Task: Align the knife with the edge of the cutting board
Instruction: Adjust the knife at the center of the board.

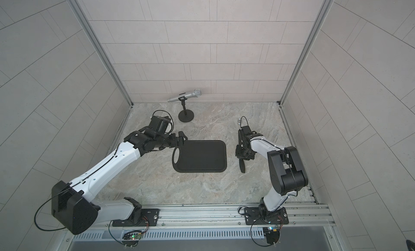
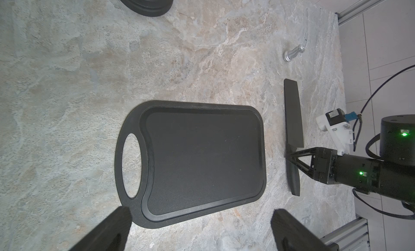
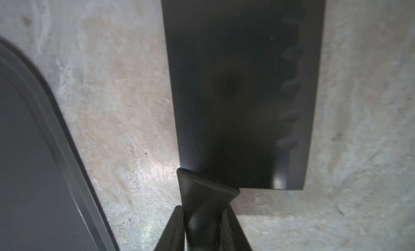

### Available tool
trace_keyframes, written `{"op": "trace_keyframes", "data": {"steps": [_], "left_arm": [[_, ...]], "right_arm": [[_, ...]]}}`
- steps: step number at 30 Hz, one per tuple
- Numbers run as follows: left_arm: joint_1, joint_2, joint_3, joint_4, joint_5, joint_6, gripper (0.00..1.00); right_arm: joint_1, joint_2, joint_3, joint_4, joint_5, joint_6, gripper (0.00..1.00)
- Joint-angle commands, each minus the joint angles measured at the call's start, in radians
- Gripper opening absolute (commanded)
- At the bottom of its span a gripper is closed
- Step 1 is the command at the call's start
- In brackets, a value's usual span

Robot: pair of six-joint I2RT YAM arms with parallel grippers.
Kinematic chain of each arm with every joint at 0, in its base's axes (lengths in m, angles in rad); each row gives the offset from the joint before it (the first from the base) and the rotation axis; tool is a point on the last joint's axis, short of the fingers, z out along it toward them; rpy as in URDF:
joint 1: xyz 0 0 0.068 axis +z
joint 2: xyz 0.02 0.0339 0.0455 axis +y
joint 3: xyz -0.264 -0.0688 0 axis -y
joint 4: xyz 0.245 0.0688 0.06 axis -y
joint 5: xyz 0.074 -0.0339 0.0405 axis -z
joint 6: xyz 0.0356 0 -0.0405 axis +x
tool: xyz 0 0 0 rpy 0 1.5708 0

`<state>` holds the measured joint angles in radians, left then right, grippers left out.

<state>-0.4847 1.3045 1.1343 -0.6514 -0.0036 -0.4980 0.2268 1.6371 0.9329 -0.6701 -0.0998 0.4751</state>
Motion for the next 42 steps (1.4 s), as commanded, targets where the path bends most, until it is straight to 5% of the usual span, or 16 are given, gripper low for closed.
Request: {"op": "trace_keyframes", "data": {"steps": [1,10,23,36,42], "left_arm": [[-0.004,-0.026,0.007,0.008,0.006,0.009,1.0],[-0.004,-0.032,0.008,0.007,0.01,0.009,1.0],[-0.005,-0.038,0.004,0.008,0.011,0.01,1.0],[-0.006,-0.049,0.005,0.007,0.017,0.01,1.0],[-0.006,-0.053,0.005,0.007,0.015,0.01,1.0]], "right_arm": [[0.014,0.009,-0.022,-0.064,0.025,-0.007,0.32],[0.048,-0.024,-0.09,-0.089,0.047,0.027,0.52],[0.093,-0.137,-0.193,-0.116,0.036,0.124,0.53],[0.097,-0.077,-0.165,-0.127,0.061,0.119,0.35],[0.098,-0.074,-0.161,-0.126,0.068,0.114,0.12]]}}
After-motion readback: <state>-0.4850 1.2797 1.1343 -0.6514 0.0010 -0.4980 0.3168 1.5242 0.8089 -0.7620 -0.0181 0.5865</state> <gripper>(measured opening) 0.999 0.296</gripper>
